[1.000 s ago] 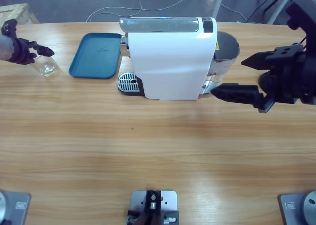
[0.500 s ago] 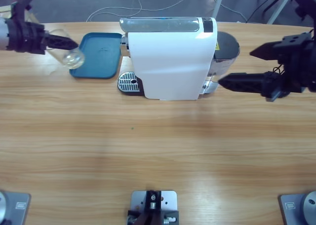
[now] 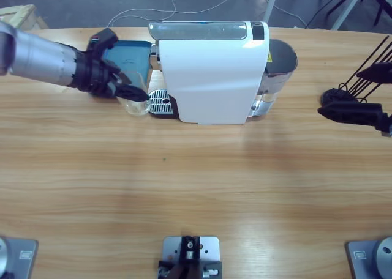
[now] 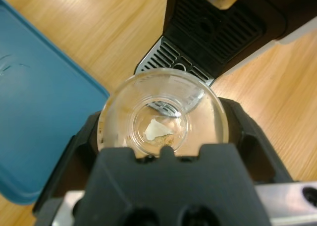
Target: Pour coffee
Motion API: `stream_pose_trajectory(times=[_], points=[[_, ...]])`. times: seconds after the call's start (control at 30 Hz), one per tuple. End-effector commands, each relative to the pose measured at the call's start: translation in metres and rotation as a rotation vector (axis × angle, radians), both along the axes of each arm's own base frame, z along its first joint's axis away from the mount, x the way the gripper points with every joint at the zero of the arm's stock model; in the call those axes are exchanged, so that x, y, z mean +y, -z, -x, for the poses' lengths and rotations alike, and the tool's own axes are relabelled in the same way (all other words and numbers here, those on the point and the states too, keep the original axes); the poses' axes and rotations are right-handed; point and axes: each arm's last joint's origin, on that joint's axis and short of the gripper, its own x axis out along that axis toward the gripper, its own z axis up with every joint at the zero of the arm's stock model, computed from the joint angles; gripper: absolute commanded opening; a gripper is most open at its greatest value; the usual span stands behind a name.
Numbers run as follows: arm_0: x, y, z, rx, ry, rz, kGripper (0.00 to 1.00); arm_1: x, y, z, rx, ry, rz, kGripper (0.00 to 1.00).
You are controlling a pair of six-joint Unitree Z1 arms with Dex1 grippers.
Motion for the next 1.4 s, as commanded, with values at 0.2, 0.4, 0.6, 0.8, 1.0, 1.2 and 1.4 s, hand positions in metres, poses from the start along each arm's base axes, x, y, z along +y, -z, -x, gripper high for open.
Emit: stream_pose_trajectory(times=[0.2,0.4,0.6,0.8,1.0,1.2,1.4], points=[[-0.032,0.021,-0.02,0.012,0.051,-0.043,0.103,-0.014,0.0,0.01,-0.001,0.025,0.015,1.0],[-0.041,0.036,-0.021,0.038,0.076,-0.058,0.104,-0.021,0.001,0.018,-0.002,0.032,0.019,1.0],[-0.045,0.041,-0.025,0.037,0.068,-0.073,0.604,-0.024,0.002,0.022,-0.003,0.035,0.022,1.0],[-0.051,0.039,-0.022,-0.032,0.024,-0.148,0.991,-0.025,0.003,0.024,0.0,0.035,0.027,1.0],[-0.047,0.028,-0.016,-0.05,0.016,-0.14,0.991,-0.026,0.004,0.025,0.004,0.034,0.026,1.0],[-0.038,0.011,-0.004,-0.076,0.013,-0.119,0.991,-0.026,0.004,0.026,0.008,0.039,0.016,1.0],[-0.014,-0.014,0.023,-0.132,-0.027,-0.116,0.991,-0.026,0.0,0.025,0.007,0.041,0.012,1.0]])
